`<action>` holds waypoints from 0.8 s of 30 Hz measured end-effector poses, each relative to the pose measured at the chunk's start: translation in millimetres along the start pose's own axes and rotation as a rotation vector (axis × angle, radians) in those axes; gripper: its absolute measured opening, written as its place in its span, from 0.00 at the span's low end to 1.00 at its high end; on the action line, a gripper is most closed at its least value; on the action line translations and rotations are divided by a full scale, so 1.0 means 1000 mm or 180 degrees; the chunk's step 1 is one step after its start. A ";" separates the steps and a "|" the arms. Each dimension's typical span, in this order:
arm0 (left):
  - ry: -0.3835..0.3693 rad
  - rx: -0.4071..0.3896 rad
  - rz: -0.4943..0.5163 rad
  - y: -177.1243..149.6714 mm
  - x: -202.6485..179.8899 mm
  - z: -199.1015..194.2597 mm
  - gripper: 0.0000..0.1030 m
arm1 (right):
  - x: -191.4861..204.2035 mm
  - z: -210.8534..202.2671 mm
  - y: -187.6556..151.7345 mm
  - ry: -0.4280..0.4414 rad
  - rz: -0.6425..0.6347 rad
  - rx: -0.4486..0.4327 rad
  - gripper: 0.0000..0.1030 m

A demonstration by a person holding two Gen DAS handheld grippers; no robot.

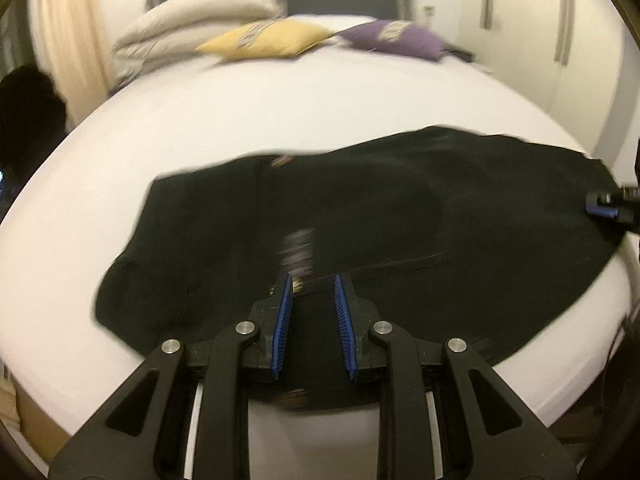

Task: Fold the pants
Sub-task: 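Fold the jeans over toward the left tool with the right tool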

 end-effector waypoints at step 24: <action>-0.0412 0.0347 0.0648 0.056 -0.162 0.088 0.21 | -0.026 -0.057 0.032 0.0698 0.0818 -0.0747 0.67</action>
Point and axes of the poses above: each gripper's, at about its wrist camera, not at the fingertips, and z roughly the way its jaws point, x to its left, y to its top, the point moved 7 cm from there along z, roughly the way its jaws point, and after that the axes turned 13 degrees about -y, right-handed, at the moved point
